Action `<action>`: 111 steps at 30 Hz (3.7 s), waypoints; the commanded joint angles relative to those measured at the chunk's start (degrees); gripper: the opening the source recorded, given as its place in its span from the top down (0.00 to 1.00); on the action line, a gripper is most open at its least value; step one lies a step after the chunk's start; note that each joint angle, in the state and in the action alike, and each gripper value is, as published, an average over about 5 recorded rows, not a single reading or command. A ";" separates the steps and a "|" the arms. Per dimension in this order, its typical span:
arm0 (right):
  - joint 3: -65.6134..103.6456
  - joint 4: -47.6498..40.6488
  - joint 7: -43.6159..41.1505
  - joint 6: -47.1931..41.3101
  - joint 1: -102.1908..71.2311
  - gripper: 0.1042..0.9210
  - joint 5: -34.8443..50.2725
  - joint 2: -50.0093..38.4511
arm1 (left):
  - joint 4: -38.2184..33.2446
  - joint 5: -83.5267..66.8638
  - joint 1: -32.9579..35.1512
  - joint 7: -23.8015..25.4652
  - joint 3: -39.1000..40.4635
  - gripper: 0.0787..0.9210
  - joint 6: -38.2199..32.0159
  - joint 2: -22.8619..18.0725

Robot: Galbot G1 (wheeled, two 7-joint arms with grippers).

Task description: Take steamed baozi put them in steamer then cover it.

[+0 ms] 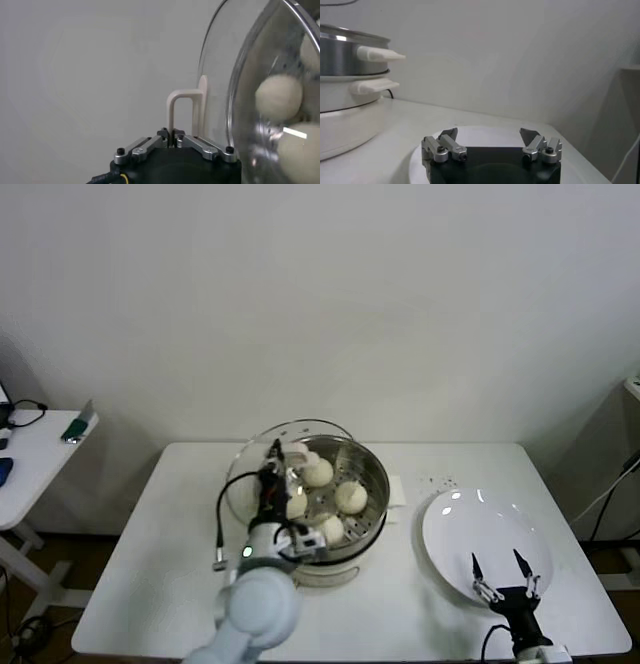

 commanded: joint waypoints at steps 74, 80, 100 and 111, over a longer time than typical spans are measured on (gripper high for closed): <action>-1.25 1.02 3.77 2.02 1.68 0.12 7.61 -1.00 | -9.91 -42.59 17.79 -26.13 -15.61 0.13 -23.83 4.38; -2.08 0.74 2.90 3.21 1.78 0.12 7.96 -0.97 | -9.44 -70.33 24.57 -26.15 -35.27 0.12 -34.59 5.25; -3.19 -3.22 2.57 7.40 1.91 0.12 9.42 -2.22 | 16.01 -95.63 27.71 -19.86 -39.23 0.12 -55.65 7.72; -3.38 -3.59 2.42 8.12 1.81 0.12 9.53 -2.29 | 16.82 -93.09 27.66 -18.67 -36.65 0.12 -56.99 6.99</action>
